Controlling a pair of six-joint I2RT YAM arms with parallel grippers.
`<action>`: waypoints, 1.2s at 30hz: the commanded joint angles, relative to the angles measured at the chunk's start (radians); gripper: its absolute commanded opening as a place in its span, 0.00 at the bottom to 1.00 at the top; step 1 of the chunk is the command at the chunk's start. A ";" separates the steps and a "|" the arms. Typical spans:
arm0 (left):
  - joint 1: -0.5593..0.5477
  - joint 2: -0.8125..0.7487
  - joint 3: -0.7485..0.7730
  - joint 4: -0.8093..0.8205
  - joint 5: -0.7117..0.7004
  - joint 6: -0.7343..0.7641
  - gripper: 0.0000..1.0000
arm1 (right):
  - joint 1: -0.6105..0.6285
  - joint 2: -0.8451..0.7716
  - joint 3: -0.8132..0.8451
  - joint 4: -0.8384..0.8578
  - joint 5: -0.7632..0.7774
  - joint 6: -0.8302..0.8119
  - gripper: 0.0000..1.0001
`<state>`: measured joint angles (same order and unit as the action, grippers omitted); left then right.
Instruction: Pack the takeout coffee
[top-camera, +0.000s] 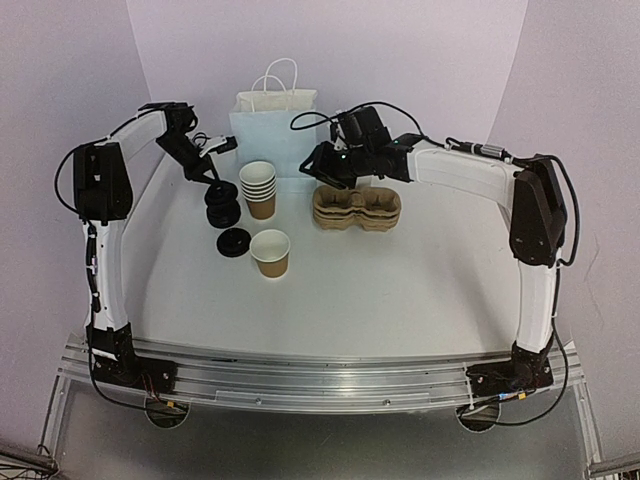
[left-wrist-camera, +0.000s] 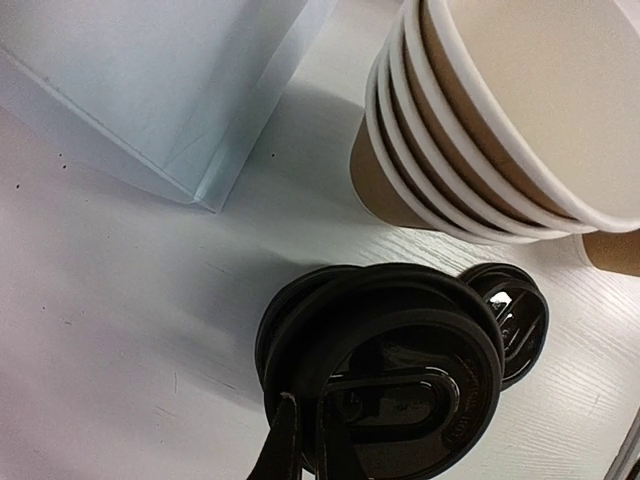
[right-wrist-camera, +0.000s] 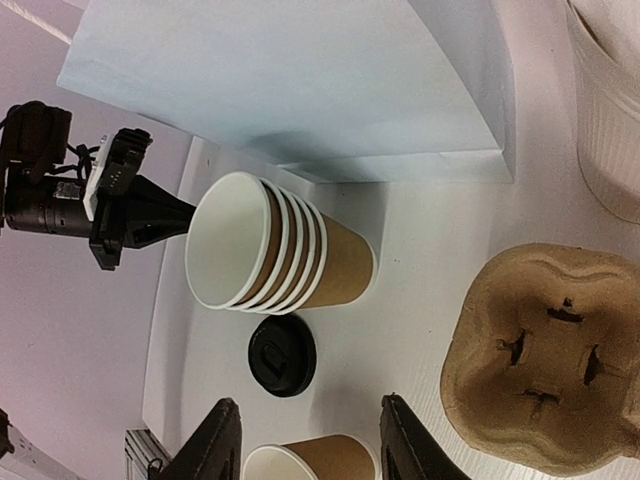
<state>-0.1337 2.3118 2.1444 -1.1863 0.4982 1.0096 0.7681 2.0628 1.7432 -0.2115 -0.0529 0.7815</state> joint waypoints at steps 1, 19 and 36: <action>0.005 -0.183 -0.028 -0.062 0.043 -0.026 0.00 | -0.004 -0.006 0.042 0.000 -0.018 -0.004 0.44; -0.380 -0.545 -0.570 0.211 -0.082 -0.307 0.00 | 0.053 -0.103 -0.067 -0.001 -0.057 -0.033 0.45; -0.494 -0.486 -0.637 0.303 -0.162 -0.348 0.00 | 0.070 -0.101 -0.151 0.014 -0.209 -0.055 0.45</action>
<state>-0.6180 1.8328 1.5243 -0.9181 0.3590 0.6739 0.8337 1.9682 1.5852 -0.2113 -0.2164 0.7353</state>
